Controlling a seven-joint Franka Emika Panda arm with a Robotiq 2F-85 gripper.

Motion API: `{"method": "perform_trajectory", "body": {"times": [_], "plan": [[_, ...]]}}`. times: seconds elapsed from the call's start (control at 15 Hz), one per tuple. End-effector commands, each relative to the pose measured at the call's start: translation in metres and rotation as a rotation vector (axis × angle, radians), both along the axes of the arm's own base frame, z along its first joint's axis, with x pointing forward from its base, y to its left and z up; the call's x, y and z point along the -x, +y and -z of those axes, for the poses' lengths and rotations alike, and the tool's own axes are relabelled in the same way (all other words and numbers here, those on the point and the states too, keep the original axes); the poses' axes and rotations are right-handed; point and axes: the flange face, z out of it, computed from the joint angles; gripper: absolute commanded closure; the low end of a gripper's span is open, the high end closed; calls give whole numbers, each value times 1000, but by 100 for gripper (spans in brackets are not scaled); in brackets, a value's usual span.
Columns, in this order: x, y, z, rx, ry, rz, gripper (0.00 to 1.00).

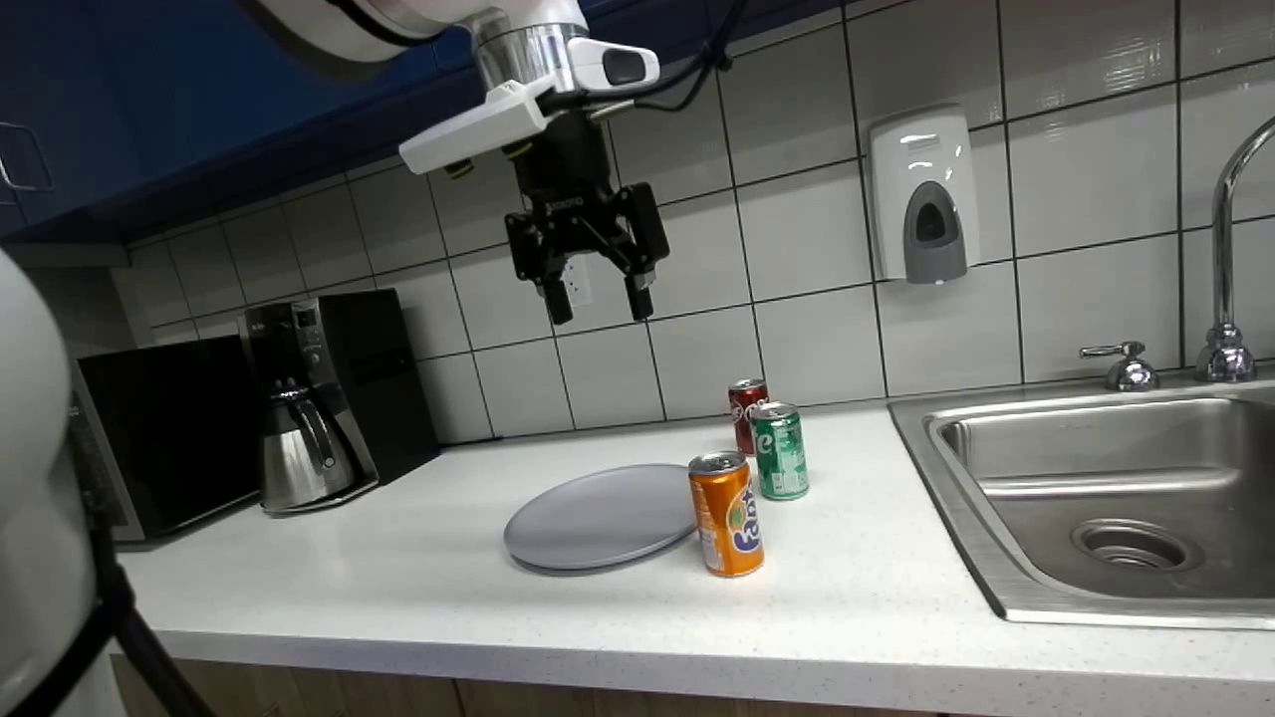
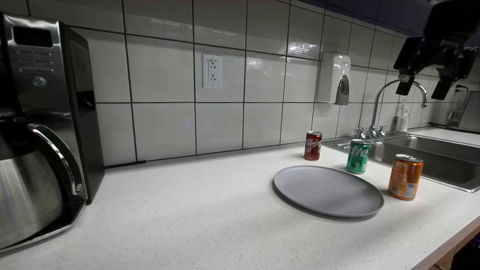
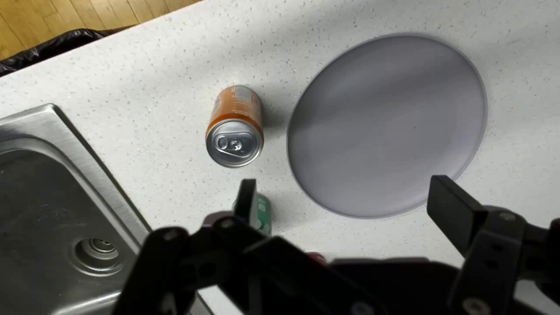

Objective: Put the cans on the grey plate

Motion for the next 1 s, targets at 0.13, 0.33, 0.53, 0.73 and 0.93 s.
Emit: {"method": "perform_trajectory", "body": {"times": [0.13,0.33,0.53,0.73,0.93], "plan": [[-11,-20,22,25,-53,58,0],[-21,-30,39,25,-43,76,0],[-28,-38,57,22,-19,96,0],[-33,-44,76,17,11,112,0],[-36,-51,89,15,36,131,0]]}}
